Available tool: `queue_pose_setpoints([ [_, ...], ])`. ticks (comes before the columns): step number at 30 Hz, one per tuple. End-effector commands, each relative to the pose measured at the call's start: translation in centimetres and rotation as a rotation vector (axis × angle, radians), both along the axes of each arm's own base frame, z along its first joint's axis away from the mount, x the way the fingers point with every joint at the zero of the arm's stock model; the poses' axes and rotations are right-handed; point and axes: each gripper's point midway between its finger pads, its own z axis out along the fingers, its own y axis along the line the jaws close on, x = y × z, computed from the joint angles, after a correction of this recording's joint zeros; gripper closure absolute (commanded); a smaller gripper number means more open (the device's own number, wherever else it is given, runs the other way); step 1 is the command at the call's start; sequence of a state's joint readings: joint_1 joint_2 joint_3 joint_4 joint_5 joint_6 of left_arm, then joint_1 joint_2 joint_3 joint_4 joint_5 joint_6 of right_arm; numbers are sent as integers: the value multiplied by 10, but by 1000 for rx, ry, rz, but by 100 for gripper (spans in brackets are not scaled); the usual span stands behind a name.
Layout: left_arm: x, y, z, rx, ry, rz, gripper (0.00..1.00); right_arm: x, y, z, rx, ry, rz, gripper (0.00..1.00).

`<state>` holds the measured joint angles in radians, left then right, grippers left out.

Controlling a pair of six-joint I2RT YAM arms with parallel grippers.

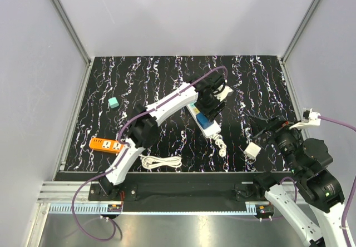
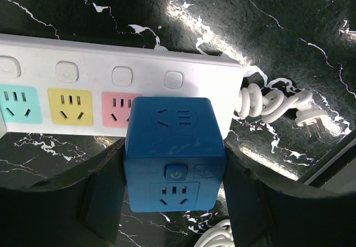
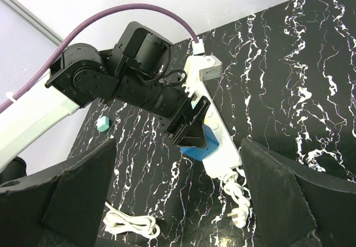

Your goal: Insert the plug

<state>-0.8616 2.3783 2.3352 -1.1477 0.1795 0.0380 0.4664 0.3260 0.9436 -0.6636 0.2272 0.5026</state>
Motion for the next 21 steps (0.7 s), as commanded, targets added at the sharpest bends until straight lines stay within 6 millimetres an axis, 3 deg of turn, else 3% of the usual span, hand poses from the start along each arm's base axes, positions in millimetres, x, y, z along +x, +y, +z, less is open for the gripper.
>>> queue_pose_setpoints([
  [1, 1, -4, -16, 24, -8, -13, 100, 0, -4, 3, 2, -15, -18, 0],
  [12, -2, 1, -29, 65, -10, -20, 100, 1, -5, 2, 4, -13, -26, 0],
  [21, -11, 7, -53, 116, 13, -11, 100, 0, -6, 0, 5, -14, -29, 0],
])
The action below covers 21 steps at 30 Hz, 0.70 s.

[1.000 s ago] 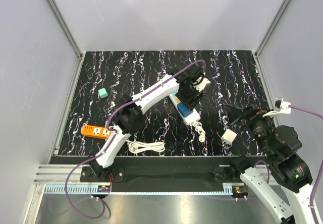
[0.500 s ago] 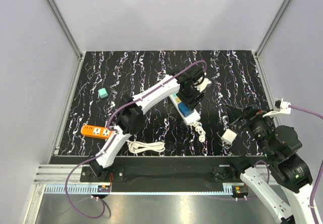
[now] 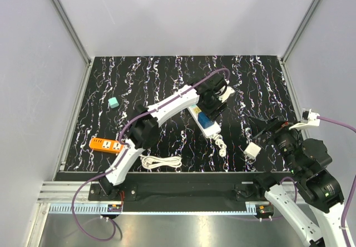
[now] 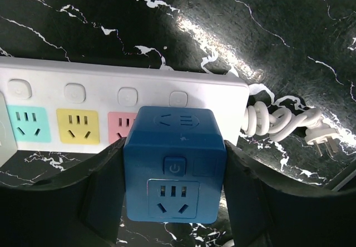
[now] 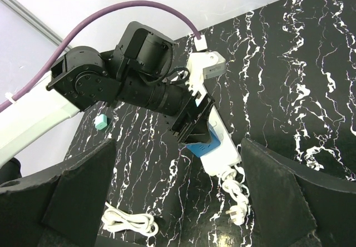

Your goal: Insert the plug

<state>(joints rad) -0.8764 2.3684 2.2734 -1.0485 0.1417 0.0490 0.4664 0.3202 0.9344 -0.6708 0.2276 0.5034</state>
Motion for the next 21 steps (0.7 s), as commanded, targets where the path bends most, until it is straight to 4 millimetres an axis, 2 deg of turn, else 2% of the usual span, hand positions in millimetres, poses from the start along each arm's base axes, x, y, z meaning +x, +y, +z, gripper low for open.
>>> queue_pose_setpoints([
  [1, -18, 17, -45, 131, 73, 2, 100, 0, -5, 6, 9, -26, -29, 0],
  [8, -16, 20, -47, 142, 62, 7, 100, 1, -5, 4, 18, -19, -29, 0],
  [9, -20, 24, -54, 156, 77, 19, 100, 1, -5, 3, 17, -18, -27, 0],
  [11, -18, 23, -49, 126, 52, 34, 100, 1, -5, 1, 16, -15, -29, 0],
  [13, -25, 32, -49, 125, 47, 49, 100, 0, -5, 0, 18, -13, -29, 0],
  [14, -21, 29, -47, 100, 21, 57, 100, 0, -5, 0, 22, -15, -29, 0],
  [16, -26, 33, -47, 94, 19, 93, 100, 0, -5, -1, 25, -11, -31, 0],
  [20, -24, 28, -46, 75, -40, 114, 100, 1, -5, -2, 29, -6, -34, 0],
  [21, -28, 28, -46, 71, -39, 123, 100, 1, -5, -3, 28, -5, -33, 0],
])
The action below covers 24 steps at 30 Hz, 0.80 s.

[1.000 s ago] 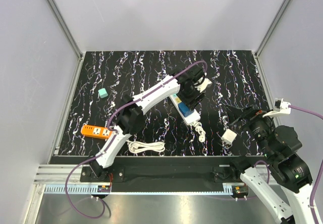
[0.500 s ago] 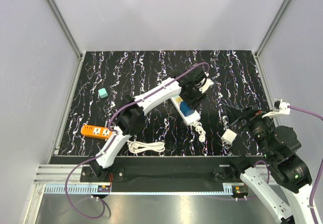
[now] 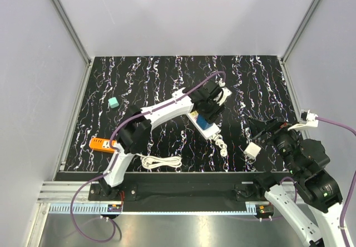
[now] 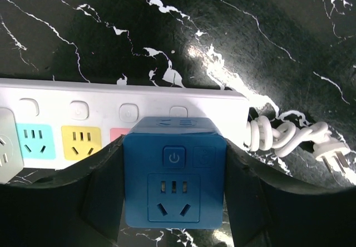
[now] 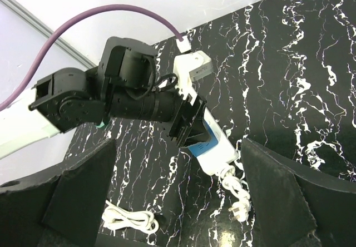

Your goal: Insert the plug

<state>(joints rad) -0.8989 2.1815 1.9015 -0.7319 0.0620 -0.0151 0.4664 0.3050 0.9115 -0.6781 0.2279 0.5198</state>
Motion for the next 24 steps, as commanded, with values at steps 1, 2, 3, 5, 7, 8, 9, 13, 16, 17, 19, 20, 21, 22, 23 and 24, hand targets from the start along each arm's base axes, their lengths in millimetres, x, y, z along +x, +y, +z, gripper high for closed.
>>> queue_pose_setpoints([
  [1, -22, 29, -40, 149, 43, 80, 100, 2, -5, 5, 18, -20, -32, 0],
  [2, -18, 24, -38, 123, 18, 91, 100, 2, -5, 4, 17, -19, -35, 0],
  [3, -23, 27, -38, 114, 17, 107, 100, 1, -6, 4, 18, -20, -36, 0],
  [5, -19, 20, -33, 56, -16, 128, 100, 2, -7, 2, 17, -19, -44, 0],
  [7, -17, 18, -29, 16, -62, 157, 100, 3, -8, -2, 16, -12, -49, 0],
  [8, -23, 23, -38, 24, -58, 168, 100, 3, -8, -4, 14, -6, -52, 0],
  [9, -23, 22, -32, 1, -77, 176, 100, 4, -7, -5, 14, -3, -51, 0],
  [13, -22, 18, -28, -75, -149, 218, 100, 6, -5, -12, 16, 17, -47, 0],
  [16, -25, 17, -21, -128, -193, 244, 100, 8, -5, -16, 16, 27, -55, 0],
  [17, -28, 19, -21, -140, -194, 249, 100, 9, -4, -16, 16, 30, -55, 0],
  [19, -28, 17, -18, -176, -209, 262, 100, 10, -5, -17, 18, 32, -62, 0],
  [20, -32, 20, -20, -183, -206, 272, 100, 12, -4, -20, 14, 41, -64, 0],
  [21, -33, 21, -22, -192, -209, 281, 100, 12, -4, -21, 12, 45, -64, 0],
  [22, -31, 19, -20, -218, -220, 291, 100, 13, -4, -22, 15, 49, -67, 0],
  [23, -37, 24, -30, -215, -207, 305, 100, 14, -3, -22, 16, 52, -65, 0],
  [24, -38, 24, -30, -227, -210, 311, 100, 14, -3, -24, 17, 57, -65, 0],
])
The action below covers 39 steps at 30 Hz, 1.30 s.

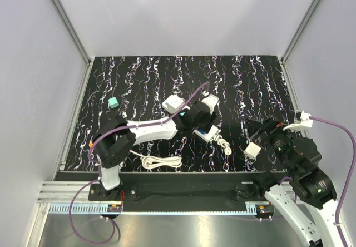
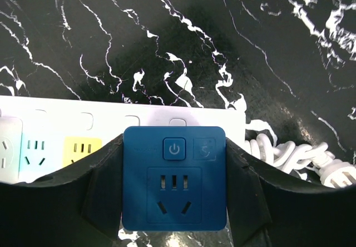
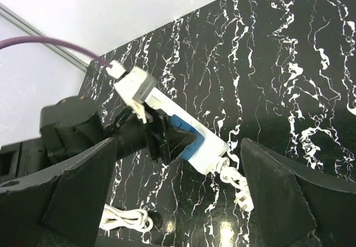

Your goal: Insert the plug

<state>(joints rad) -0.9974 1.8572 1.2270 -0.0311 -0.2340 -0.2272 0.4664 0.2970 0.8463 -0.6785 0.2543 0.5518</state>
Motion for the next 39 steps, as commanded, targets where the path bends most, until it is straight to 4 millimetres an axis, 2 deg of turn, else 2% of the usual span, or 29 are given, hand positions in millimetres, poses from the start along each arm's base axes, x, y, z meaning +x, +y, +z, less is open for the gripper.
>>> queue_pose_setpoints([
  [1, -20, 10, -31, -8, 65, 48, 100, 7, -2, 1, 17, 3, -34, 0],
  [5, -29, 14, -49, 2, 84, 64, 100, 8, 2, -5, 35, 24, -28, 0],
  [7, -30, 14, -52, -20, 76, 75, 100, 9, 3, -8, 44, 33, -30, 0],
  [14, -46, 27, -89, 30, 133, 82, 100, 14, 6, -12, 43, 63, -30, 0],
  [19, -61, 35, -101, 36, 148, 118, 100, 15, 4, -15, 48, 67, -48, 0],
  [23, -82, 30, -100, 31, 120, 143, 100, 15, 5, -19, 49, 75, -43, 0],
  [27, -93, 25, -90, 31, 53, 166, 98, 15, 5, -24, 57, 82, -45, 0],
  [29, -99, 20, -84, 39, 33, 164, 92, 15, 6, -25, 63, 86, -41, 0],
  [30, -98, 20, -82, 42, 26, 171, 84, 14, 7, -25, 68, 86, -41, 0],
  [32, -100, 22, -82, 53, 33, 178, 79, 13, 7, -25, 71, 86, -33, 0],
  [35, -100, 24, -82, 70, 18, 176, 54, 14, 6, -31, 69, 92, -45, 0],
  [39, -96, 15, -62, 73, -25, 145, 39, 16, 10, -39, 73, 118, -35, 0],
])
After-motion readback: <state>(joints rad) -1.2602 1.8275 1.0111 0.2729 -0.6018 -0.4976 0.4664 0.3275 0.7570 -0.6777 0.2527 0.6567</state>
